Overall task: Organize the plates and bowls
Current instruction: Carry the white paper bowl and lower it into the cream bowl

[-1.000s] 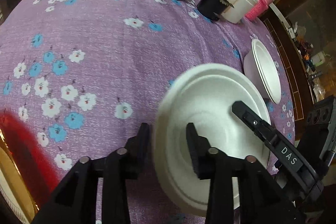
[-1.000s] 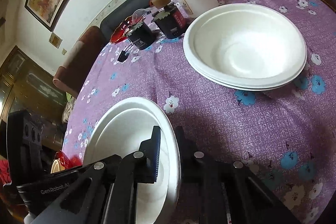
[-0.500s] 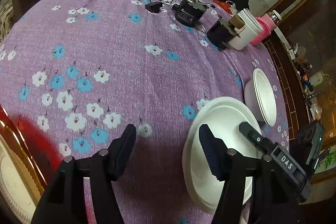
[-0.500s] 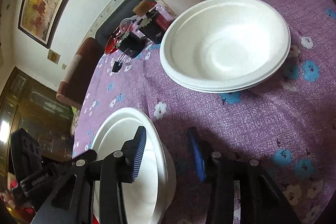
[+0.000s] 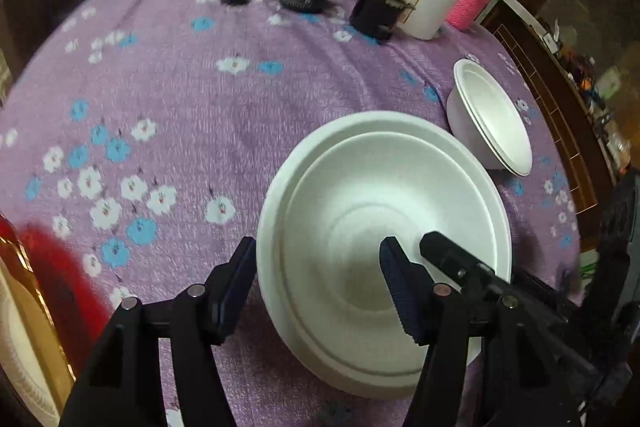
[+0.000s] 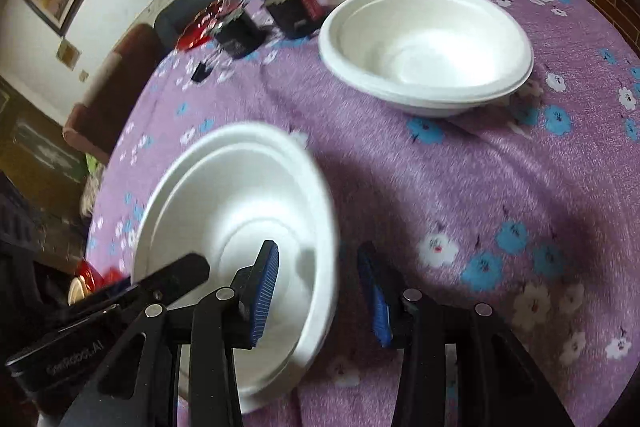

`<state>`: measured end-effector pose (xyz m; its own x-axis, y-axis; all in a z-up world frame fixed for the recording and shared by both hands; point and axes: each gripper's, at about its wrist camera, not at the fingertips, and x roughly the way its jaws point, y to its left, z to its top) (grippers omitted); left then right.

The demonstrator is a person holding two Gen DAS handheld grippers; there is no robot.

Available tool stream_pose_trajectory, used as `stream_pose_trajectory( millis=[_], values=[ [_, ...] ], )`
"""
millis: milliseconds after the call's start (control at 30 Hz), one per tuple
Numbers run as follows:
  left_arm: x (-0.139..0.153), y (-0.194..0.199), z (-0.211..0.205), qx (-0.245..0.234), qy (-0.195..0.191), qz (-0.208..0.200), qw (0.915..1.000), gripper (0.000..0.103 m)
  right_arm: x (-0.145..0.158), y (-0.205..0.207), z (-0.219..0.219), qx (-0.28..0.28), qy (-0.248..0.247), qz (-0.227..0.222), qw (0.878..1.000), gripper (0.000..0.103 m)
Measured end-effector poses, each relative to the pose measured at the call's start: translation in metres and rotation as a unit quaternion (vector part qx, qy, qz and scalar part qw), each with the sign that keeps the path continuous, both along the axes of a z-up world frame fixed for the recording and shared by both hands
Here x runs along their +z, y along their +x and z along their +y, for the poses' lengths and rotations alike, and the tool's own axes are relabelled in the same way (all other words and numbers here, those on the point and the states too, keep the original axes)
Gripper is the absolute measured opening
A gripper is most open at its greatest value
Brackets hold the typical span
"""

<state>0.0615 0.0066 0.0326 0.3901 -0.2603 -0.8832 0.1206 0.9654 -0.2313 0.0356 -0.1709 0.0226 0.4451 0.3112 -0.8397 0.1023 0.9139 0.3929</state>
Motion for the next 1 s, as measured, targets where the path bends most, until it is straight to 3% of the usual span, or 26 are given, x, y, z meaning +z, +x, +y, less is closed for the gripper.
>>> stream_pose_trajectory(
  millis=[33,67,200,500,567,600,633,800,1000],
  values=[
    [0.002,-0.002,-0.002,0.0,0.006,-0.013,0.9999,0.042,0.0,-0.001,0.003,0.002,-0.014,-0.001,1.0,0.019],
    [0.002,-0.003,-0.002,0.002,0.011,-0.017,0.9998,0.034,0.0,-0.001,0.004,0.005,-0.018,0.001,1.0,0.012],
    [0.006,-0.009,0.009,0.02,-0.005,-0.028,0.9994,0.03,-0.004,0.0,-0.003,0.003,0.007,-0.001,1.0,0.012],
    [0.05,-0.051,0.03,0.058,-0.008,-0.095,0.9938,0.031,0.021,-0.011,0.016,0.04,0.036,-0.09,0.995,0.012],
    [0.06,-0.069,0.038,0.07,-0.007,-0.118,0.9905,0.031,0.028,-0.016,0.024,0.055,0.043,-0.113,0.991,0.012],
    [0.063,-0.076,0.043,0.075,-0.006,-0.125,0.9893,0.031,0.038,-0.026,0.034,0.073,0.049,-0.145,0.985,0.012],
    [0.066,-0.087,0.049,0.082,-0.006,-0.133,0.9877,0.031,0.038,-0.026,0.034,0.073,0.049,-0.145,0.985,0.012],
    [0.072,-0.118,0.083,0.115,-0.011,-0.139,0.9835,0.031,0.069,-0.059,0.08,0.122,0.017,-0.231,0.965,0.012],
    [0.086,-0.151,0.132,0.157,-0.011,-0.159,0.9746,0.031,0.083,-0.078,0.126,0.166,0.001,-0.238,0.957,0.013]
  ],
)
